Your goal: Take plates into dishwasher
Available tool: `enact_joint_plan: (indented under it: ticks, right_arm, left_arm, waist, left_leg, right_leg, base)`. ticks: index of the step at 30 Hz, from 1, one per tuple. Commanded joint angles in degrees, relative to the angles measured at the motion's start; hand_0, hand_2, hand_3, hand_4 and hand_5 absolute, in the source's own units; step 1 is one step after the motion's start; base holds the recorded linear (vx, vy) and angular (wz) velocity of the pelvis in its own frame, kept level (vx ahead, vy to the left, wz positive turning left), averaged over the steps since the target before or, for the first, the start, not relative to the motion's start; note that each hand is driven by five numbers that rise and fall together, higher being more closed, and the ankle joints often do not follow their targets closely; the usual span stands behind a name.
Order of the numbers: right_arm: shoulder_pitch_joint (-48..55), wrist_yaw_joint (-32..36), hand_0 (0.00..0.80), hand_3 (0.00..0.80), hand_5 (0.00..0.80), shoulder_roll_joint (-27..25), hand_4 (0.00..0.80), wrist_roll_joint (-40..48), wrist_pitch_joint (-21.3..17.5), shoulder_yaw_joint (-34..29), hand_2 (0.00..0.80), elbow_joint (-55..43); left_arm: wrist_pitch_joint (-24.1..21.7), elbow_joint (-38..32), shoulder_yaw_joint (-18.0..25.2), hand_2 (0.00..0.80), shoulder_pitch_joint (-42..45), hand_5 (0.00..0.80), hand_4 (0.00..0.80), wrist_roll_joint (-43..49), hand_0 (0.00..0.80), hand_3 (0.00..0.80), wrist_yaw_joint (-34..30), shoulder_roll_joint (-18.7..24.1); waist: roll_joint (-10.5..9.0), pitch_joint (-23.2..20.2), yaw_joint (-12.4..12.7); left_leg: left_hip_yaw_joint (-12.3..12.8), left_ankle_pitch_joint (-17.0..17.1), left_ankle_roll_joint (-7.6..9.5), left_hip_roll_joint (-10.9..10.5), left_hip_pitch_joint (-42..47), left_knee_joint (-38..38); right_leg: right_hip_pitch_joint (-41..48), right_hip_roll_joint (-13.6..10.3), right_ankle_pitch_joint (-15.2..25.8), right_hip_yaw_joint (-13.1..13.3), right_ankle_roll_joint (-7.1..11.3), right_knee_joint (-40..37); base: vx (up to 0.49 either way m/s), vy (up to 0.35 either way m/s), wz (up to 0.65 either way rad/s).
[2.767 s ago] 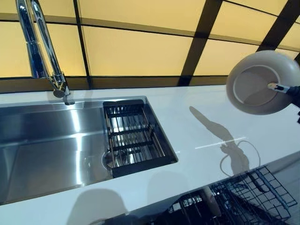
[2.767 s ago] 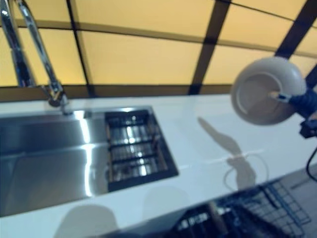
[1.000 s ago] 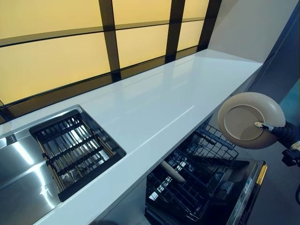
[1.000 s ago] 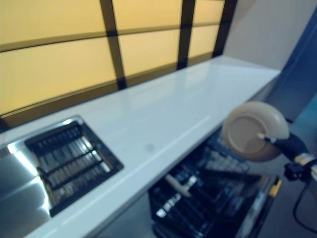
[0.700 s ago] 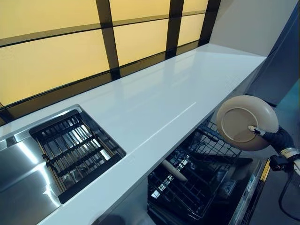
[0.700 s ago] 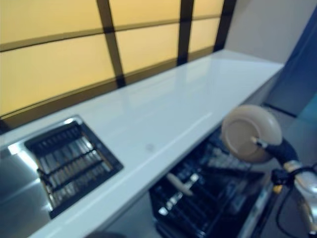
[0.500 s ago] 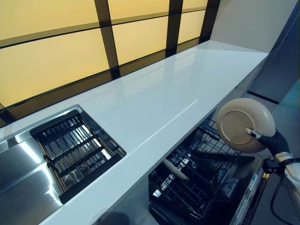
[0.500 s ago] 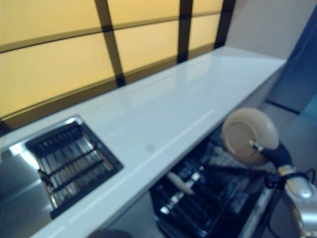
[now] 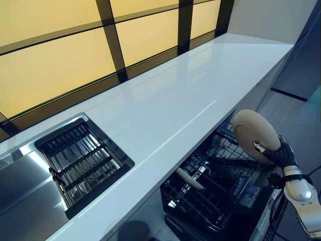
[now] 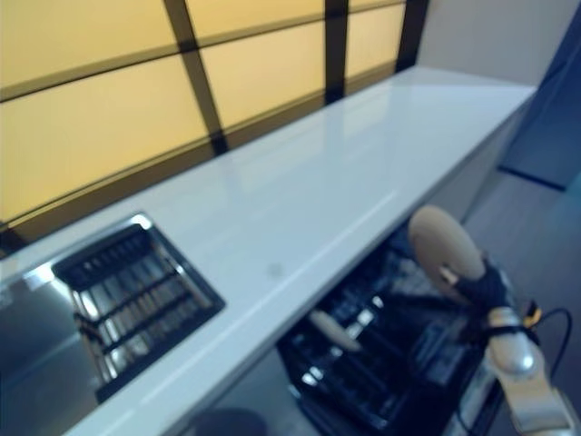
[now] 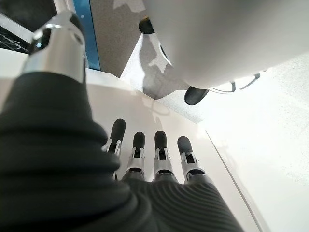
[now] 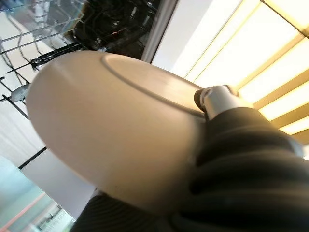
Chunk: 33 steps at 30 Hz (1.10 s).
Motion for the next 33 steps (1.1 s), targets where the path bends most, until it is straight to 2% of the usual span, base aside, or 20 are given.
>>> enact_joint_plan:
  ticks: [1, 4, 9, 22, 28, 31, 33]
  right_arm:
    - [-1.6, -1.7, 0.8, 0.8, 0.8, -0.9, 0.8, -5.9, -4.8, 2.2, 0.8, -4.6]
    - [-1.1, -0.9, 0.8, 0.8, 0.8, -2.1, 0.8, -9.6, -5.2, 2.9, 0.8, -4.5]
    - [-0.3, 1.3, 0.8, 0.8, 0.8, -3.8, 0.8, -10.3, -6.4, 4.2, 0.8, -3.3]
    - [1.8, 7.8, 0.8, 0.8, 0.8, -2.6, 0.8, -11.4, -8.8, 9.1, 0.8, -1.2]
    - [1.5, 9.3, 0.8, 0.8, 0.8, -2.3, 0.8, -11.9, -7.1, 11.1, 0.8, 2.7]
    - [0.8, 9.3, 0.8, 0.8, 0.8, -1.9, 0.8, -11.6, -4.3, 12.0, 0.8, 5.4]
    - [0.0, 8.3, 0.8, 0.8, 0.8, -1.5, 0.8, -12.6, -4.5, 12.4, 0.8, 7.9]
  left_arm:
    - [-2.1, -1.0, 2.3, 0.0, -7.3, 0.0, 0.0, -0.9, 0.0, 0.0, 2.2, 4.4]
    - [-2.1, -1.4, 2.3, 0.0, -7.5, 0.0, 0.0, -0.9, 0.0, 0.0, 1.9, 4.6]
    - [-1.7, -1.7, 1.9, 0.0, -7.9, 0.0, 0.0, -0.8, 0.0, 0.0, 2.1, 4.7]
    - [-0.4, -3.4, 2.5, 0.0, -8.3, 0.0, 0.0, -0.4, 0.0, 0.0, 1.9, 5.5]
    - [0.2, -4.0, 2.2, 0.0, -8.6, 0.0, 0.0, -0.1, 0.0, 0.0, 1.8, 5.9]
    - [0.7, -4.8, 1.9, 0.0, -8.7, 0.0, 0.0, 0.0, 0.0, 0.0, 1.8, 6.1]
    - [0.6, -5.0, 1.7, 0.0, -8.7, 0.0, 0.0, 0.0, 0.0, 0.0, 1.8, 6.1]
  waist:
    - [-4.0, -2.1, -1.2]
    - [-3.95, -2.0, -1.1]
    - [-4.03, -1.8, -1.1]
    - [-4.33, -1.0, -0.9]
    - [-4.47, -0.5, -0.5]
    - [-4.56, -0.2, -0.1]
    - [-4.57, 0.0, 0.2]
  left_leg:
    - [-0.5, 1.2, -0.86, 1.0, -0.2, 0.1]
    - [-0.8, 1.2, -0.82, 0.8, -0.3, 0.1]
    - [-1.0, 1.2, -0.81, 0.7, -0.5, 0.1]
    - [-1.0, 1.3, -0.83, 0.7, -0.4, 0.2]
    - [-1.1, 1.5, -0.92, 0.7, -0.6, 0.2]
    - [-1.4, 1.6, -0.97, 0.7, -0.7, 0.2]
    - [-1.5, 1.7, -0.98, 0.7, -0.7, 0.2]
  right_leg:
    - [-0.2, -3.9, -1.6, 1.9, 5.89, 4.3]
    - [-0.3, -4.0, -1.7, 1.9, 5.94, 4.5]
    - [-0.7, -4.0, -1.8, 1.7, 6.03, 4.9]
    - [-0.9, -4.1, -2.0, 1.0, 6.29, 5.7]
    - [-0.8, -4.1, -2.0, 0.4, 6.41, 5.9]
    - [-0.8, -4.1, -2.0, 0.2, 6.41, 5.8]
    - [-0.6, -4.1, -1.9, 0.0, 6.41, 5.7]
  base:
    - [0.0, 0.0, 0.0]
    - [0.0, 0.0, 0.0]
    - [0.0, 0.0, 0.0]
    - [0.0, 0.0, 0.0]
    - [0.0, -0.005, 0.0]
    - [-0.002, -0.034, 0.02]
    - [-0.001, -0.031, 0.04]
